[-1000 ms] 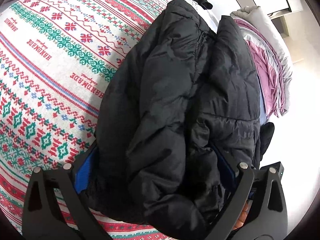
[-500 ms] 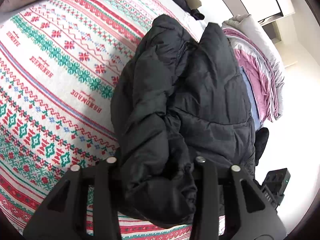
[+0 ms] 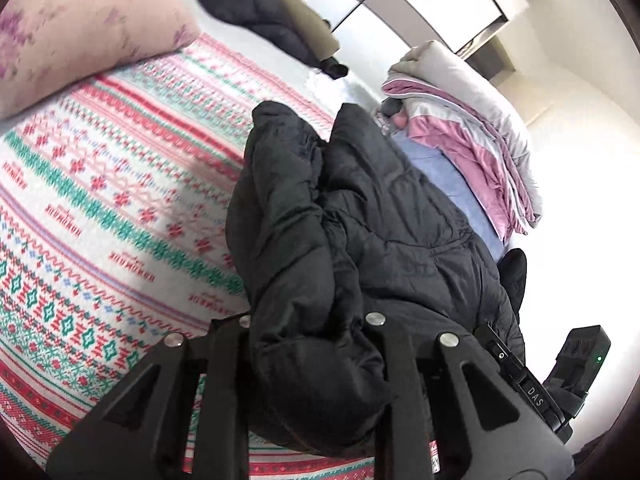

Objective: Fold large clothes

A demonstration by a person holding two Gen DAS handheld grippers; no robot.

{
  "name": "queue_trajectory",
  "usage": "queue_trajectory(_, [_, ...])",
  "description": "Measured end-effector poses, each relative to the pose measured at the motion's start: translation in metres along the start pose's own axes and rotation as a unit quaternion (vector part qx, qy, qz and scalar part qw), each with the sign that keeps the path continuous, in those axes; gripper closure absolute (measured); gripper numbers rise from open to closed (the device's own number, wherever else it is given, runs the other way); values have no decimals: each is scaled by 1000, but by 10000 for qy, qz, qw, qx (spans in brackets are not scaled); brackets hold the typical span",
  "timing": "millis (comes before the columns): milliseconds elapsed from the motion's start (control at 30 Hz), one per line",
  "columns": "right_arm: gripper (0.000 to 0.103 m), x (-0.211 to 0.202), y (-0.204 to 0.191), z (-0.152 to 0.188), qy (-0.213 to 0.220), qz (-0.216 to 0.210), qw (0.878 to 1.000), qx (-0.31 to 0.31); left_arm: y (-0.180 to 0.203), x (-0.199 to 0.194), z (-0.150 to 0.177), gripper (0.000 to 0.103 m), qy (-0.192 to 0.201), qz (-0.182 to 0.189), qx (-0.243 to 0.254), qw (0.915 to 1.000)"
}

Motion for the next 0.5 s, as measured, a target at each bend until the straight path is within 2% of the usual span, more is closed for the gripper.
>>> queue_trajectory(200, [80,-20,7,-14,443,263,9986,-153,20,-1,-6,83,218,128,299,9992])
queue_trajectory(500, [80,-46,28,-29,874,583,9944,-130,47,8,-2,83,216,357,366,9985])
Point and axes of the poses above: each gripper's, at about its wrist camera, not at the fingertips, and x roughly the way its jaws point, y to its right, z to its underside, the point moved 10 cm from there along x, roughly the way its jaws point, and after that the axes turned 1 degree about z, right-handed, at the moved point
